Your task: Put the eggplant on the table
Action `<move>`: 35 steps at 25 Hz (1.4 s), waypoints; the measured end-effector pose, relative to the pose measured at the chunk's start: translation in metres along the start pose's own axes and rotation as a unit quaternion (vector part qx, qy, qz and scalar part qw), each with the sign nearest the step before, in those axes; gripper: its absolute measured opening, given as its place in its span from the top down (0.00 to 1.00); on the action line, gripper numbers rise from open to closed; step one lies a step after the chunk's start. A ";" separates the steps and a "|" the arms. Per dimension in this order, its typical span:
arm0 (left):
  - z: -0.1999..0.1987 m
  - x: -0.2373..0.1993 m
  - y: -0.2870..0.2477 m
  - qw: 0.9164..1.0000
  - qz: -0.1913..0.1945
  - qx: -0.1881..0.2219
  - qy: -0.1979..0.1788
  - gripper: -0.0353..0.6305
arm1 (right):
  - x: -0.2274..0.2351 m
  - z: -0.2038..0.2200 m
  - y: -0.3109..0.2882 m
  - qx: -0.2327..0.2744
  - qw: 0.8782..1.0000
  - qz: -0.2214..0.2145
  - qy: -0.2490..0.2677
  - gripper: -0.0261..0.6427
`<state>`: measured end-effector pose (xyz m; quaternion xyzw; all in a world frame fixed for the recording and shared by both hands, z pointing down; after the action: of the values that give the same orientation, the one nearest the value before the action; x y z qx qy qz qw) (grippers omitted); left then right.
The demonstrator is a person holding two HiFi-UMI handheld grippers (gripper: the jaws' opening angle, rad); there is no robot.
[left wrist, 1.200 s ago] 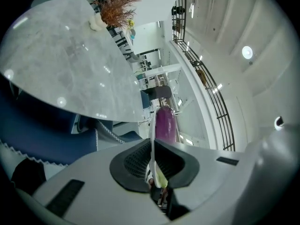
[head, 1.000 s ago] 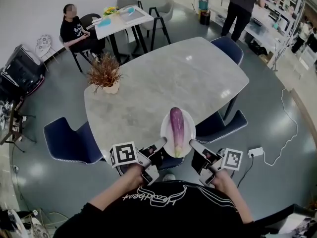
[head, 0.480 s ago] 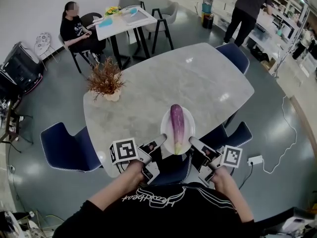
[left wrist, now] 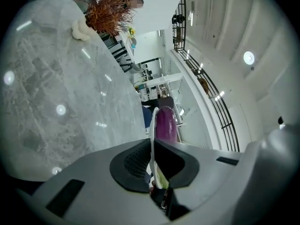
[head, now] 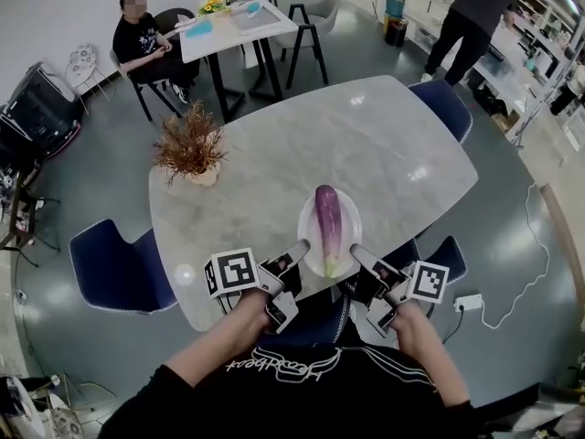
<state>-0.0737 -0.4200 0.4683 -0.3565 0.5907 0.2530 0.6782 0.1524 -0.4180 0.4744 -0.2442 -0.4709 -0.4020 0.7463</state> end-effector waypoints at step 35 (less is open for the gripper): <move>-0.055 -0.131 -0.113 0.986 -0.155 0.034 0.050 0.91 | 0.184 -0.041 -0.052 -0.143 0.978 0.153 -0.021 0.89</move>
<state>-0.0440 -0.5227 0.6149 -0.4324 0.5698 0.1067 0.6906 0.1723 -0.5454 0.6212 -0.4262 -0.3813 -0.3407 0.7463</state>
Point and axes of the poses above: the fingertips, and each gripper's own axes: y backward along the fingers, x to its right, z out of its underside, the point moved 8 cm from there along y, backward along the fingers, and after that the axes turned 9 degrees about y, right-handed, at the moved point
